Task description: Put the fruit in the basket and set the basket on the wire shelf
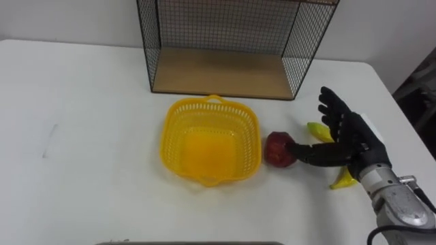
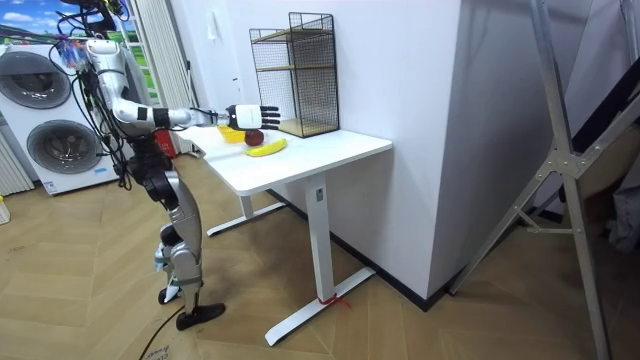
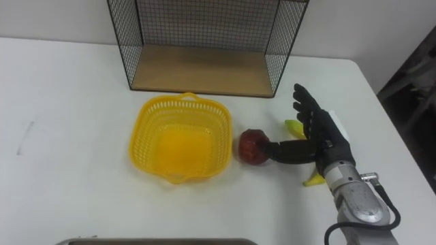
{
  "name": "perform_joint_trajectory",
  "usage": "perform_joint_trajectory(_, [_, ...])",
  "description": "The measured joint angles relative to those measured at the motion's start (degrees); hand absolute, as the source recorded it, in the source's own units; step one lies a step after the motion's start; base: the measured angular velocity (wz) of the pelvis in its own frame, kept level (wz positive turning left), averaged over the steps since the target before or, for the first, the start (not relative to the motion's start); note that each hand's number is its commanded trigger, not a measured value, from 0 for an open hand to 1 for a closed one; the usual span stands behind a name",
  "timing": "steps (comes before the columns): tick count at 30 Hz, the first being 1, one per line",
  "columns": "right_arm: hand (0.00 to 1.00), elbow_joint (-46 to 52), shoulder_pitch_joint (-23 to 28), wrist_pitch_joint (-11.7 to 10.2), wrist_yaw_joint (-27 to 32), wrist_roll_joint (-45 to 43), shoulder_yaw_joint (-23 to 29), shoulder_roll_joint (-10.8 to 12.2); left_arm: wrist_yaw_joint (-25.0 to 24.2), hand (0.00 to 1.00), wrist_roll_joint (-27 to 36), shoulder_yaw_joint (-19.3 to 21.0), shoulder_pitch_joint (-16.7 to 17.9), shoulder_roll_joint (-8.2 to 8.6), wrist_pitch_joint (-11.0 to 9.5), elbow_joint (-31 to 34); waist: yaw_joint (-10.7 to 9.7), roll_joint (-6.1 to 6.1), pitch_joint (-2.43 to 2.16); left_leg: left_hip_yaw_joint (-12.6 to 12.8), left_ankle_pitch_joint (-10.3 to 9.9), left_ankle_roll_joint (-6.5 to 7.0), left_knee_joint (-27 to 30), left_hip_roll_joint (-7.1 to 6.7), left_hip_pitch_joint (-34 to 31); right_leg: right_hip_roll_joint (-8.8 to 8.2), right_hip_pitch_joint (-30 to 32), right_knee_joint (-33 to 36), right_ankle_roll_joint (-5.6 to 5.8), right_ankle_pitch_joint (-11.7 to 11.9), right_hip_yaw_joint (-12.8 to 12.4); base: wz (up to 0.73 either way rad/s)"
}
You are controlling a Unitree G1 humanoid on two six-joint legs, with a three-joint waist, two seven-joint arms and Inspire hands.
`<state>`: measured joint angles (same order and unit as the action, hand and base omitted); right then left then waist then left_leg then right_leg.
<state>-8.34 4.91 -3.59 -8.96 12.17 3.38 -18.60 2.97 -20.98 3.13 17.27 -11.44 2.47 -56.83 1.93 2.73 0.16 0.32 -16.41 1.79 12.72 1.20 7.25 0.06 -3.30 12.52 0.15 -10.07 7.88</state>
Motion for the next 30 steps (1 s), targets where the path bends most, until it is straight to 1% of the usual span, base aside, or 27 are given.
perform_joint_trajectory(8, [0.0, -0.5, 0.0, 0.0, -0.5, -0.3, -0.3, 0.0, 0.0, 0.0, 0.0, 0.0, 0.1, -0.01, 0.1, -0.1, 0.3, 0.28, 0.13, -0.5, 0.2, -0.18, 0.1, -0.13, 0.1, 0.03, -0.3, 0.0, -0.19, 0.1, 0.1, 0.02])
perform_joint_trajectory(13, [0.0, -2.4, 0.0, 0.1, -0.6, -0.3, -2.2, 0.0, 0.0, 0.0, 0.0, 0.0, 0.1, 0.01, 0.1, -0.7, 0.5, 0.48, 0.18, -0.6, 0.2, -0.22, 0.1, -0.15, 0.1, 0.04, -0.5, 0.0, -0.24, 0.1, 0.2, 0.0])
perform_joint_trajectory(16, [0.0, -3.1, 0.0, 0.6, -1.7, -0.3, -3.2, 0.0, -0.3, 0.0, 0.0, -0.1, 0.0, -0.01, 0.2, -0.7, 0.9, 0.45, 0.2, -0.6, 0.2, -0.22, 0.1, -0.21, 0.0, 0.01, -0.5, 0.0, -0.29, 0.2, 0.2, 0.0])
perform_joint_trajectory(22, [0.0, -4.5, 0.0, 0.6, -3.9, -0.3, -4.5, 0.0, -1.4, 0.0, 0.0, -1.2, -0.2, 0.01, 0.1, -0.6, 1.4, 0.06, 0.19, -0.7, 0.2, -0.22, 0.2, -0.21, -0.2, 0.0, -0.5, 0.0, -0.32, 0.2, 0.8, 0.04])
perform_joint_trajectory(28, [0.0, -4.6, 0.0, 0.6, -5.0, -0.3, -4.5, 0.4, -1.5, 0.0, 0.0, -2.0, -0.2, -0.02, 0.1, -0.6, 1.5, -0.27, 0.31, -1.0, 0.2, -0.24, 0.7, -0.19, -0.6, -0.08, -0.5, 0.0, -0.32, 0.2, 1.3, 0.03])
perform_joint_trajectory(30, [0.0, -4.5, 0.0, 0.6, -5.0, -1.1, -5.3, 0.5, -1.5, 0.0, 0.0, -2.3, -0.5, 0.02, 0.1, -0.6, 1.6, -0.33, 0.33, -1.0, 0.2, -0.24, 0.7, -0.19, -0.6, -0.1, -0.5, 0.0, -0.32, 0.2, 1.4, 0.0])
